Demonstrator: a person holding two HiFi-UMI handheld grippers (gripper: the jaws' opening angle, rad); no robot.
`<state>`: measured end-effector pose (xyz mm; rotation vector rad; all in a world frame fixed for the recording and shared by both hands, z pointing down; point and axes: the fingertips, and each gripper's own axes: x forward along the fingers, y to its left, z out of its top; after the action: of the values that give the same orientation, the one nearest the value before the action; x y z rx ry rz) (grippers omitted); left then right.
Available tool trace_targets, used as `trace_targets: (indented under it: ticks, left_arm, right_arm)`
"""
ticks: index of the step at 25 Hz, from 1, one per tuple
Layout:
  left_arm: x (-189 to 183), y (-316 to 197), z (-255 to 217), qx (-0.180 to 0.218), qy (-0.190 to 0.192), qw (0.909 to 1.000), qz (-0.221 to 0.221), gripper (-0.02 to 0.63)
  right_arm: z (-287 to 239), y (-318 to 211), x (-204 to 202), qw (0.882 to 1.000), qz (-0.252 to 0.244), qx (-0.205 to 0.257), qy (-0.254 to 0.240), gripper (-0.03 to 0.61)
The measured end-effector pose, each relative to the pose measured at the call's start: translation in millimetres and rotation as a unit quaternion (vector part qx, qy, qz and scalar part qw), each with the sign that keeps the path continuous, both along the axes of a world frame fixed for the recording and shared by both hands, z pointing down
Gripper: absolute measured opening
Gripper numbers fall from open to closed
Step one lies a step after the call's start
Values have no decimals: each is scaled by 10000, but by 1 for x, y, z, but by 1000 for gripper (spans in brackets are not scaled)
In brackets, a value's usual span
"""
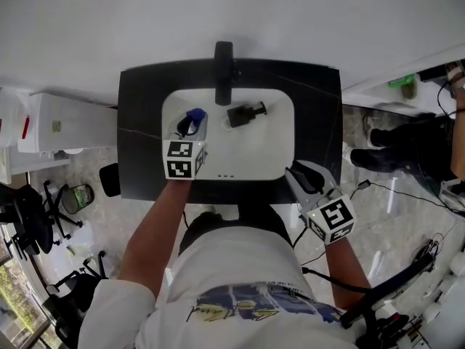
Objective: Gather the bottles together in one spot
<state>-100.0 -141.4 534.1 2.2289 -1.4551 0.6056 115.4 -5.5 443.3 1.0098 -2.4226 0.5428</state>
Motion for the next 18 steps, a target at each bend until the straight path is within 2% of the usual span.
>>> trace_targets:
  ticks: [7,18]
  left_arm:
    - [-22,-43,-57,578,260,9973,-367,95]
    - [-31,-112,-93,1135,452,9891,-821,95]
  right_arm:
    - [-6,-3,-2,10000,-8,81,17,89]
    - [-5,-13,24,9998,27,37,176,89]
